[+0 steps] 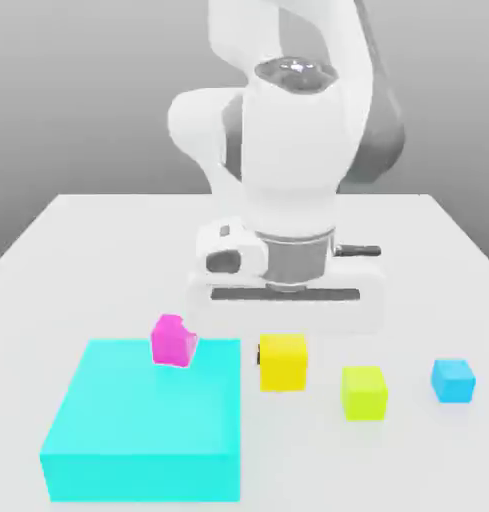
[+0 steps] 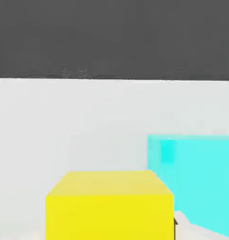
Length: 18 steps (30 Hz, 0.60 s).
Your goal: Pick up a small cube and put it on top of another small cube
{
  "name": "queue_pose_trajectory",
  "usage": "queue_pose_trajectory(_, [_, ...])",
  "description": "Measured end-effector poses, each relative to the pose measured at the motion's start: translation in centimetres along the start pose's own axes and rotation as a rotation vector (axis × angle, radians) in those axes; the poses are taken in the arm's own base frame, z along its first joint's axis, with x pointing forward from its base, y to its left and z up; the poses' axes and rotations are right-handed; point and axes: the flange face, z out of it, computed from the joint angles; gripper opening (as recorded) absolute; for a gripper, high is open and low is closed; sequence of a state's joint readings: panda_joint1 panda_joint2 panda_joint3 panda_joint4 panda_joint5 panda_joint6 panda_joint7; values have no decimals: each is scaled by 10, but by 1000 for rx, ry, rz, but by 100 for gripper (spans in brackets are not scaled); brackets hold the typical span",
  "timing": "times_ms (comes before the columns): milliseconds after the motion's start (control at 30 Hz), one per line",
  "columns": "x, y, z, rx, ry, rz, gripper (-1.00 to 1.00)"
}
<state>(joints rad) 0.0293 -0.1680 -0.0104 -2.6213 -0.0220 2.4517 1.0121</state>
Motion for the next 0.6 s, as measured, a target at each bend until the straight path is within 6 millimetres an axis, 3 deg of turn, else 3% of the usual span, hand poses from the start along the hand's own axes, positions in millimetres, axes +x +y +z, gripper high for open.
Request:
queue_pose_trajectory(167, [18,73,-14,2,-5,367,-100])
queue_pose_trajectory(333, [22,143,-17,6,-13,727,-100])
queue_pose_trajectory(533, [22,153,39,6,-13,789,-100])
queue_pose_trajectory(567, [21,153,46,5,-12,790,100])
queue_pose_trajectory(600, [21,153,46,5,-12,790,100])
